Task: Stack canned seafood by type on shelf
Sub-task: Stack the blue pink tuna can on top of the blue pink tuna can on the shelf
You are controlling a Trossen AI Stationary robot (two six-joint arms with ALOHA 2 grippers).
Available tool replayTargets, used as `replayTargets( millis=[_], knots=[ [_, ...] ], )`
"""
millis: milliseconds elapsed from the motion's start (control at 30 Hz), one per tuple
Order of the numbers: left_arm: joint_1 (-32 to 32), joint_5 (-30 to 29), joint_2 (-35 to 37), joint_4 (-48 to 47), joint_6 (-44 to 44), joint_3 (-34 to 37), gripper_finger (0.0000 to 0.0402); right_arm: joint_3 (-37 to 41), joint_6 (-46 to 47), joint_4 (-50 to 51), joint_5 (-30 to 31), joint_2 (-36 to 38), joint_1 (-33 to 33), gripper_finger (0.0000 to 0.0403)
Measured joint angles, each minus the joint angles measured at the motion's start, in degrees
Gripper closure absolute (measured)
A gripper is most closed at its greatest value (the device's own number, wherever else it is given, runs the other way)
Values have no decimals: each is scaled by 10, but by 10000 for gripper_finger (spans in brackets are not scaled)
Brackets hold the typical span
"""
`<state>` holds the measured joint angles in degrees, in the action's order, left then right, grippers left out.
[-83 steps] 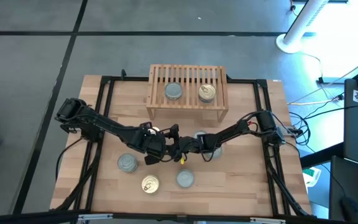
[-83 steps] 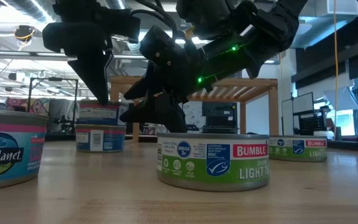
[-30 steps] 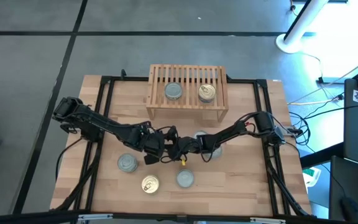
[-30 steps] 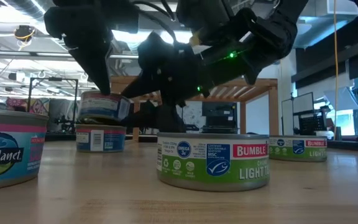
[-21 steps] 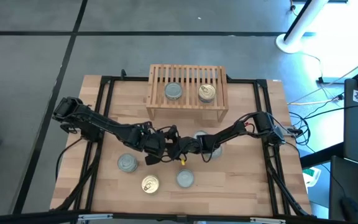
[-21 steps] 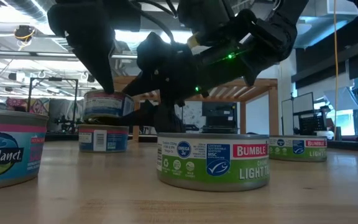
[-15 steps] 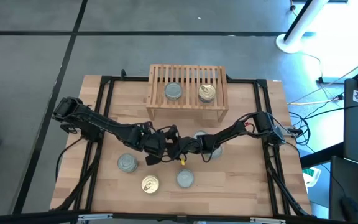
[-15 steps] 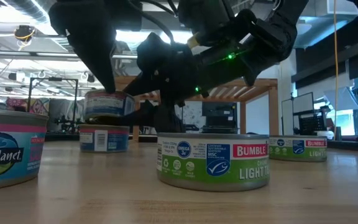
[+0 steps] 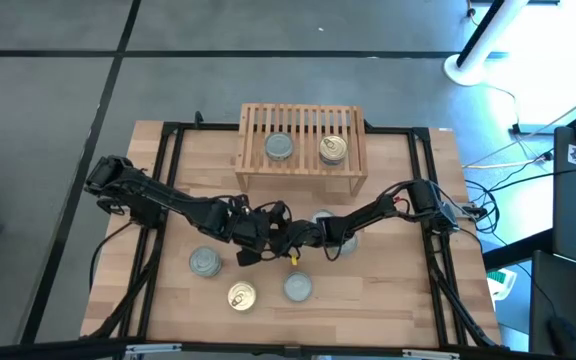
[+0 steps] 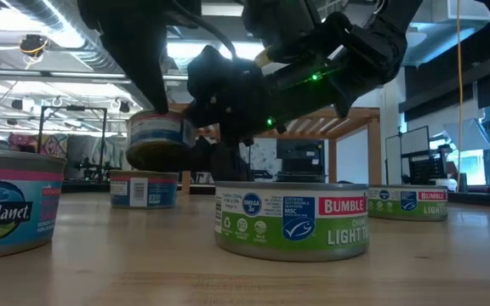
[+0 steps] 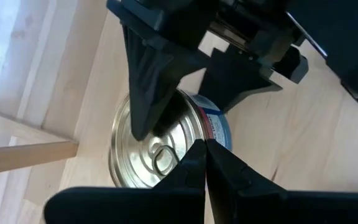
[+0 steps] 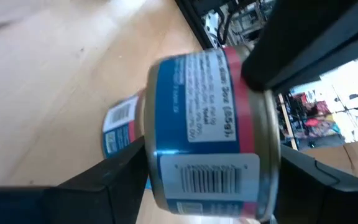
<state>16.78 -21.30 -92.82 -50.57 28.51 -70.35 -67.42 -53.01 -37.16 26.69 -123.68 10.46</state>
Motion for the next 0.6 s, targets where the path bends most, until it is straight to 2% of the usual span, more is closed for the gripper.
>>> replayTargets(
  millis=[200,400,600],
  knots=[
    [0,-2,1,0,-17,0,401,0,-4,2,13,0,0,211],
    [0,-2,1,0,-18,0,382,0,-2,2,13,0,0,212],
    [0,2,1,0,8,0,326,0,0,3,13,0,0,202]
  ],
)
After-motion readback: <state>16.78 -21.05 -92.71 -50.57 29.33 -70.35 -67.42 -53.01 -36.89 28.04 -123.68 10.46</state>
